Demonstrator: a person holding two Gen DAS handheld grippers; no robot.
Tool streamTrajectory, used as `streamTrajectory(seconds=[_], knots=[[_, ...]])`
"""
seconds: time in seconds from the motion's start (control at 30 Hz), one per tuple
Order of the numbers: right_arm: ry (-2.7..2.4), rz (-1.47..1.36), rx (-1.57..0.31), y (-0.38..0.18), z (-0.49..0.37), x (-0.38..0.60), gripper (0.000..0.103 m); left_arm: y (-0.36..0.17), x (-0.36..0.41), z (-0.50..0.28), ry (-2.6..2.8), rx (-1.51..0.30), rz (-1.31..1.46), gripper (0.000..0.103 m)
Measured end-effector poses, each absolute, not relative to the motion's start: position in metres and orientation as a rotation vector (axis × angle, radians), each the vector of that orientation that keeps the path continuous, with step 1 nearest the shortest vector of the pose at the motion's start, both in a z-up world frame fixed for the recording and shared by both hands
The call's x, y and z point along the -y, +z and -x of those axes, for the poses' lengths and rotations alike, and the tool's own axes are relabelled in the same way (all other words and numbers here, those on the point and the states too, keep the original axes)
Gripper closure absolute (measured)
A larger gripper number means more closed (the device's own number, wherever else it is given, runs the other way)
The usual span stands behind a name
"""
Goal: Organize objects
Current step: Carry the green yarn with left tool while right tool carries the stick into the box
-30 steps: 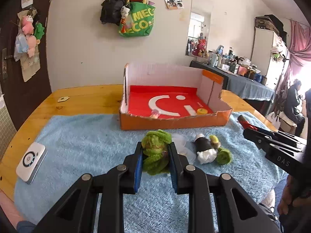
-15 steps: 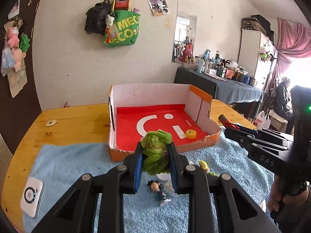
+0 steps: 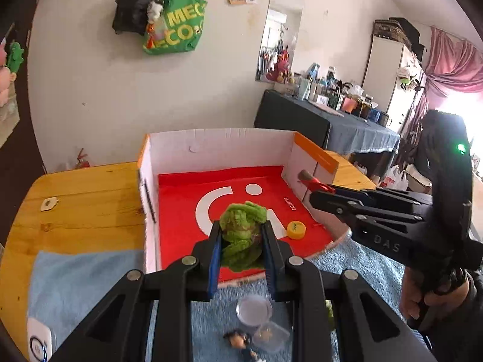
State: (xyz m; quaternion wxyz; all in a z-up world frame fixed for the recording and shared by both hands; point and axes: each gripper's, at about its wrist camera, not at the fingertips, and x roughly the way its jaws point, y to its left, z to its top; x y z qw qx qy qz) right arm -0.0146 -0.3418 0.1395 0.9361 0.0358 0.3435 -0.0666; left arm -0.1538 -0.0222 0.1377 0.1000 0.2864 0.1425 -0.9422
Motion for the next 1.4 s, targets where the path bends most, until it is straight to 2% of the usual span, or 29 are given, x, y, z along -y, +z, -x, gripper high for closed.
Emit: streamTrajectory(seconds=[0.4, 0.63, 1.4], knots=[[-0.141, -0.059, -0.941, 0.106, -0.065, 0.373, 0.085, 0.097, 0.065, 0.242, -2.691, -0.454, -1.141, 0.078], [-0.16, -0.005, -1.043, 0.083, -0.082, 0.377, 0.085, 0.067, 0.074, 0.262, -2.614, -0.439, -1.259, 0.078], [-0.175, 0.066, -1.135, 0.068, -0.07, 0.383, 0.085, 0.042, 0.081, 0.269, -2.548, -0.435, -1.355, 0.078]])
